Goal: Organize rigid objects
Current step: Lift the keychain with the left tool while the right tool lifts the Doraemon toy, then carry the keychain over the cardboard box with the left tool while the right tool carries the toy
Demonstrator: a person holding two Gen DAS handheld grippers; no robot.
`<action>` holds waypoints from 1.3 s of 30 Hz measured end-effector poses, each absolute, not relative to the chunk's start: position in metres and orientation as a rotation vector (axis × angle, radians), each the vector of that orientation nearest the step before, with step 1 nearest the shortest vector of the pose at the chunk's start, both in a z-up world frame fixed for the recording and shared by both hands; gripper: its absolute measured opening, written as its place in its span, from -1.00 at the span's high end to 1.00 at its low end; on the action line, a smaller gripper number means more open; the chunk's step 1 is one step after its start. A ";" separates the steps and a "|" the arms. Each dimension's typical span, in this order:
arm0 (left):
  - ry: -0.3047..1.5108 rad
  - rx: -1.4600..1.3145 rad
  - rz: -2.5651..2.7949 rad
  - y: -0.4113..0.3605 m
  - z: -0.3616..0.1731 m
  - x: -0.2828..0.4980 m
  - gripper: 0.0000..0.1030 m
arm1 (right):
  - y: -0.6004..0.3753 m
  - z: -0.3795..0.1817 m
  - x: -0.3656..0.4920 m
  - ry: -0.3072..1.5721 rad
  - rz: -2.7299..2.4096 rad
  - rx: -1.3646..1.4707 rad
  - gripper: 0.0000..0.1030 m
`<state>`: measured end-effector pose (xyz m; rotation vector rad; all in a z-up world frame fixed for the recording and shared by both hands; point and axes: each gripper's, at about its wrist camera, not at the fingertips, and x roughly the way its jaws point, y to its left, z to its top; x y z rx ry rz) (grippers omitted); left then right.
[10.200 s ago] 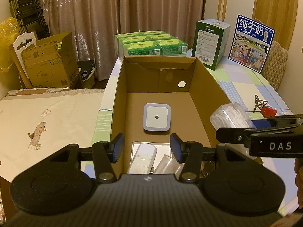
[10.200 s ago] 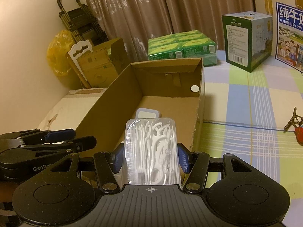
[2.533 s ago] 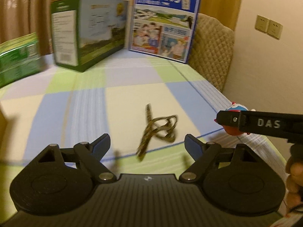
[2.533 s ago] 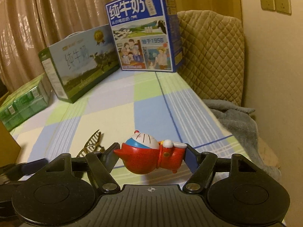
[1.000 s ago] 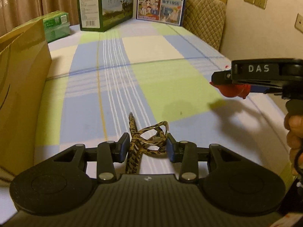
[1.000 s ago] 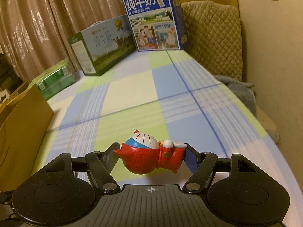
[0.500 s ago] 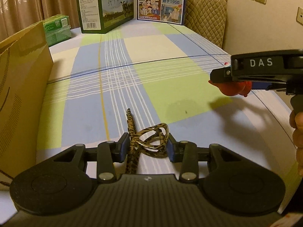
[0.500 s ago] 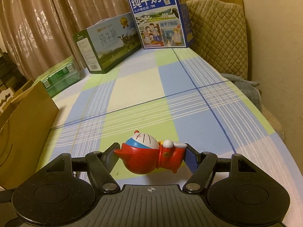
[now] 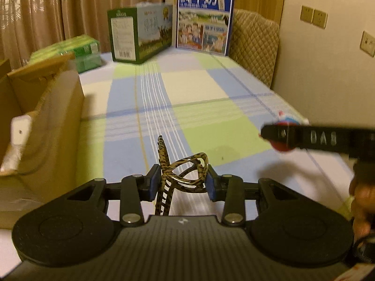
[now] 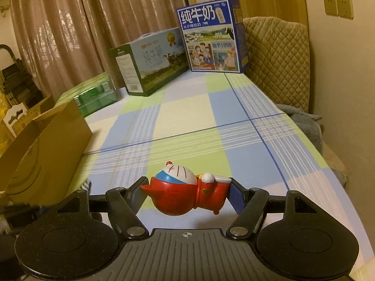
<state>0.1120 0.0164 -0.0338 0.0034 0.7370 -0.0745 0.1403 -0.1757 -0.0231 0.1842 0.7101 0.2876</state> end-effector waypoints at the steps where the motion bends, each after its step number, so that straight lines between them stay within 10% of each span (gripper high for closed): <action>1: 0.729 0.000 -0.074 0.018 -0.028 0.108 0.34 | -0.175 -0.019 0.135 0.708 0.288 0.186 -0.32; 39: 0.606 -0.062 0.034 0.106 0.086 0.025 0.34 | -0.090 0.070 0.068 0.617 0.503 0.121 -0.32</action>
